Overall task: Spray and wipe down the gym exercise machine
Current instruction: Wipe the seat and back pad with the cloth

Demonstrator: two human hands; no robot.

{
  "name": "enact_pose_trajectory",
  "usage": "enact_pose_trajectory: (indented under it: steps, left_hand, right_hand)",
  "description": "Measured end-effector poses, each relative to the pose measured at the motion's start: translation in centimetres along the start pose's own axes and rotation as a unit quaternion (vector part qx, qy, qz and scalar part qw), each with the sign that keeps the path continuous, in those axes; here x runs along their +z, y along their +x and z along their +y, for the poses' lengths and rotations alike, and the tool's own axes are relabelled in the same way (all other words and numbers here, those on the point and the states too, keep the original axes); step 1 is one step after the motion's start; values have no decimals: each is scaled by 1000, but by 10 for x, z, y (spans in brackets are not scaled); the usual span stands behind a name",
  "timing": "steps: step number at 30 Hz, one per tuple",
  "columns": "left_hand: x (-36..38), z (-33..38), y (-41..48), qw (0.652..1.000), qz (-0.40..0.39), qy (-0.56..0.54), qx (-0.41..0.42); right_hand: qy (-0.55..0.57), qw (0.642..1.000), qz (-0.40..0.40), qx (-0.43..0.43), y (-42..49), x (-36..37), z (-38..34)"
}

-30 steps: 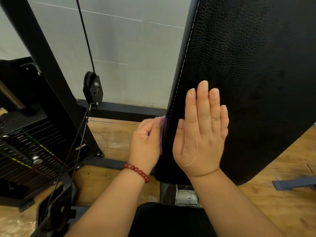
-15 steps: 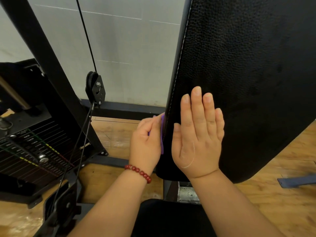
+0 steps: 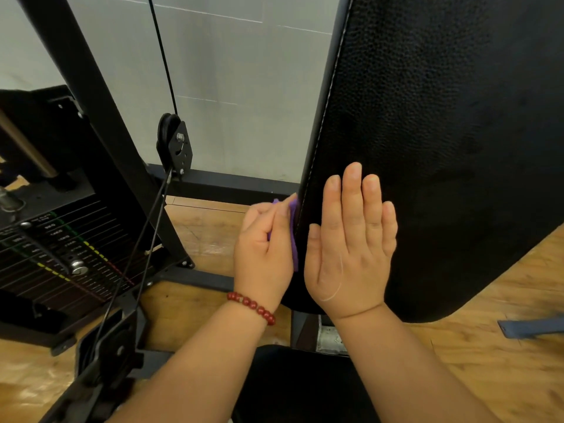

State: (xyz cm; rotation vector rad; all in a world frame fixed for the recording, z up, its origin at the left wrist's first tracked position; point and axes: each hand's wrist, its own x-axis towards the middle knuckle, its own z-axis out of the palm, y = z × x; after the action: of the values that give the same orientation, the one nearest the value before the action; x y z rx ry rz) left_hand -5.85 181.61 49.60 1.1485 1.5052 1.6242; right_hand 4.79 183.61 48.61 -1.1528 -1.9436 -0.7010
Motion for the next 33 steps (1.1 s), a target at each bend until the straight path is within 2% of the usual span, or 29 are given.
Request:
enact_pose_trajectory:
  steps: [5,11,17,22,26,30,33]
  left_hand:
    - [3,13,13,995,32,9,92]
    - [-4,-10,-1,1000,-14,17,17]
    - [6,7,11,995,40,18,89]
    - [4,-15,-5,996,30,39,68]
    - [-2,-13,-10,999,-2,35,22]
    - [0,2,-1,998,24,27,43]
    - [3,-1,0,1000,8,6,4]
  right_hand:
    - [2,1000,13,-4,0,4,1]
    - [5,1000,-1,-9,-2,1,1]
    - [13,1000,11,-3,-2,0,2]
    - [15,1000,7,-3,-2,1,1]
    - [5,1000,4,-5,-2,0,2]
    - [12,1000,6,-7,-2,-1,1]
    - [16,1000,7,-2,-2,-1,2]
